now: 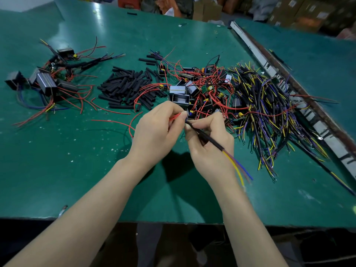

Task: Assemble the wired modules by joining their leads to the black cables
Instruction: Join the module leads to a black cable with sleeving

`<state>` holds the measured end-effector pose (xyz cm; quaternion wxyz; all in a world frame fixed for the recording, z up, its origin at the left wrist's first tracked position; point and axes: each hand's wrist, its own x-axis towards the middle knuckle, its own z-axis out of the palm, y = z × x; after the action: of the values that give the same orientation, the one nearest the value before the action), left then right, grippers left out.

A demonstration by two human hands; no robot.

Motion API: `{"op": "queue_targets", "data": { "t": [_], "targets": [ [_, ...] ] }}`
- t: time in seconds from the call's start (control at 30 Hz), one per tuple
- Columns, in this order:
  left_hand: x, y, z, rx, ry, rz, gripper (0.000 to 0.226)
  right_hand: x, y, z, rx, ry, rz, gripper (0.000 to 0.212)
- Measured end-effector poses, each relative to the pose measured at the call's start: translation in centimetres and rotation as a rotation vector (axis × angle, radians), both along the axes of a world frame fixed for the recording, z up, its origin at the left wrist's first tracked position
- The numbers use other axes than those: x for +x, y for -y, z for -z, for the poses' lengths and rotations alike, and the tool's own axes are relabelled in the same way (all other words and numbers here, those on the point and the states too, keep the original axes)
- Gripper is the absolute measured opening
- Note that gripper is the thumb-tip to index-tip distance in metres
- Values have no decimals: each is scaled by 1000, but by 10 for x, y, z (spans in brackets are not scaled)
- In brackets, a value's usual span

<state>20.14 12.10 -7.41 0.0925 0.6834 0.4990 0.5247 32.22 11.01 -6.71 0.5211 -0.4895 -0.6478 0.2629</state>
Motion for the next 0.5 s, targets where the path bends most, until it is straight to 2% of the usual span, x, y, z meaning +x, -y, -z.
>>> {"op": "queue_targets", "data": {
  "t": [0.07, 0.2, 0.5],
  "targets": [
    [1, 0, -2, -45, 95, 58, 18, 5, 11, 11, 45, -77, 50, 20],
    [3, 4, -5, -149, 244, 175, 15, 8, 0, 3, -11, -261, 71, 26],
    [-1, 3, -7, -251, 342, 317, 15, 11, 3, 2, 50, -274, 56, 26]
  ]
}}
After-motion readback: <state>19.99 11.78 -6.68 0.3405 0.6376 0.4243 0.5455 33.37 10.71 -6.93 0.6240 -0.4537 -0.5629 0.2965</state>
